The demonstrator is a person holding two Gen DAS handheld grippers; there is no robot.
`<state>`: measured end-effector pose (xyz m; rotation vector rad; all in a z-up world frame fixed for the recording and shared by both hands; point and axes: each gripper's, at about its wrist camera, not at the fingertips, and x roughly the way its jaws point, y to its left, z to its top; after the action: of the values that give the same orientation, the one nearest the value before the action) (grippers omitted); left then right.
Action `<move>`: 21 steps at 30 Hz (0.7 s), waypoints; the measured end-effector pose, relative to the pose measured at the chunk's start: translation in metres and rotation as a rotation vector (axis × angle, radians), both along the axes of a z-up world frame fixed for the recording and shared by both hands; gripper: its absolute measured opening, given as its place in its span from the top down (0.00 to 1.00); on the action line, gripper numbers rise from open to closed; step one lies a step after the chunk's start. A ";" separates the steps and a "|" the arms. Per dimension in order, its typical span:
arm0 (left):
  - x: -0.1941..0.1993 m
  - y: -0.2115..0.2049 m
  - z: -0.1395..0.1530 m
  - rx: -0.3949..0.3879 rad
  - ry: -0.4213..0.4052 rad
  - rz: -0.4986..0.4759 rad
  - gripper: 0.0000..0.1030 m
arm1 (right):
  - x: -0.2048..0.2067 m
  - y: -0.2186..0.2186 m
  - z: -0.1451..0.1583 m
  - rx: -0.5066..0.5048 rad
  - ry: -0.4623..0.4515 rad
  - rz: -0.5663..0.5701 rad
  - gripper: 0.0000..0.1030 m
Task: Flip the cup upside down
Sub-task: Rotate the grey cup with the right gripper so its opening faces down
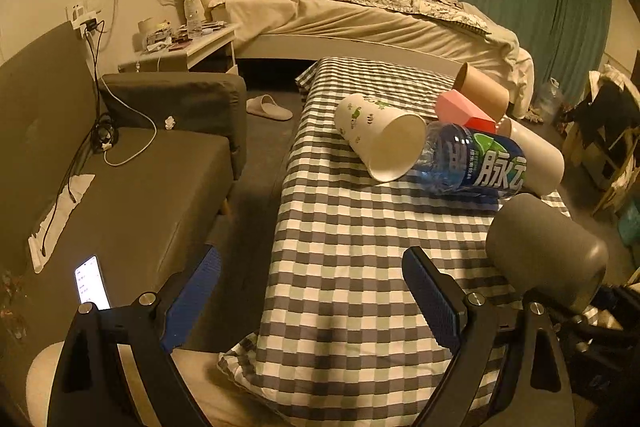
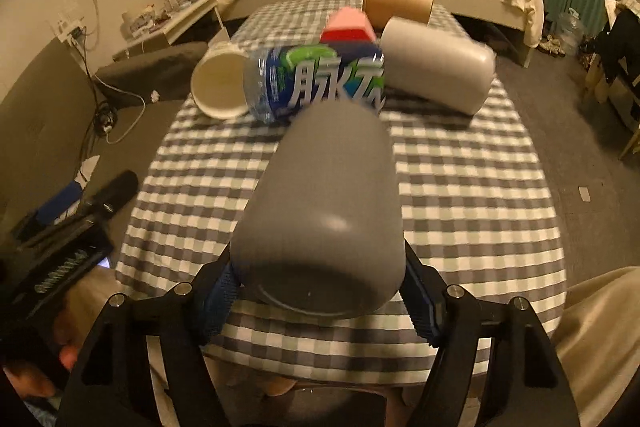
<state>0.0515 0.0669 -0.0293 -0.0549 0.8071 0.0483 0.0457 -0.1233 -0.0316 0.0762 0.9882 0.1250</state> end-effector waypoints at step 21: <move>-0.003 -0.008 -0.002 0.024 0.009 -0.015 0.08 | -0.001 -0.008 0.012 0.018 -0.050 0.025 0.32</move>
<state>0.0489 0.0588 -0.0317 -0.0257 0.8153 0.0447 0.0444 -0.1312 -0.0198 0.0767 0.9381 0.1581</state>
